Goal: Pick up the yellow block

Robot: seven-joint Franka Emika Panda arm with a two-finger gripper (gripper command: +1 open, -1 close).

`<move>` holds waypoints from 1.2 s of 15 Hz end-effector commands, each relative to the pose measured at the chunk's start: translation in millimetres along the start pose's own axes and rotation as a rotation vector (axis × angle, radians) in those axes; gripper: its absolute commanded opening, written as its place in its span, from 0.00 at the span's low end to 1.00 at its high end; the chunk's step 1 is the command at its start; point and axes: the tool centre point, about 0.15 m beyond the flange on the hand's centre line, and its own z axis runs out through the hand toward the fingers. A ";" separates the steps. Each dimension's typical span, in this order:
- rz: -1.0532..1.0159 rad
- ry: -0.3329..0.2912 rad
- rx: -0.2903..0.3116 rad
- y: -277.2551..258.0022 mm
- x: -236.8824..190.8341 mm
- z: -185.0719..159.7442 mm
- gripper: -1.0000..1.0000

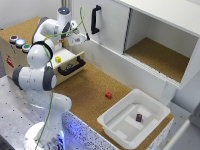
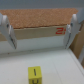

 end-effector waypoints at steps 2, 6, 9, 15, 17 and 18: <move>-0.130 -0.207 0.141 -17.4 13.1 64.9 1.00; -0.161 -0.225 0.151 -13.3 2.5 93.9 1.00; -0.141 -0.240 0.154 -3.5 -5.2 111.9 1.00; -0.126 -0.219 0.160 -4.5 -16.6 130.6 0.00; -0.136 -0.220 0.172 -10.9 -16.3 135.7 0.00; -0.133 -0.212 0.172 -14.1 -17.9 137.5 0.00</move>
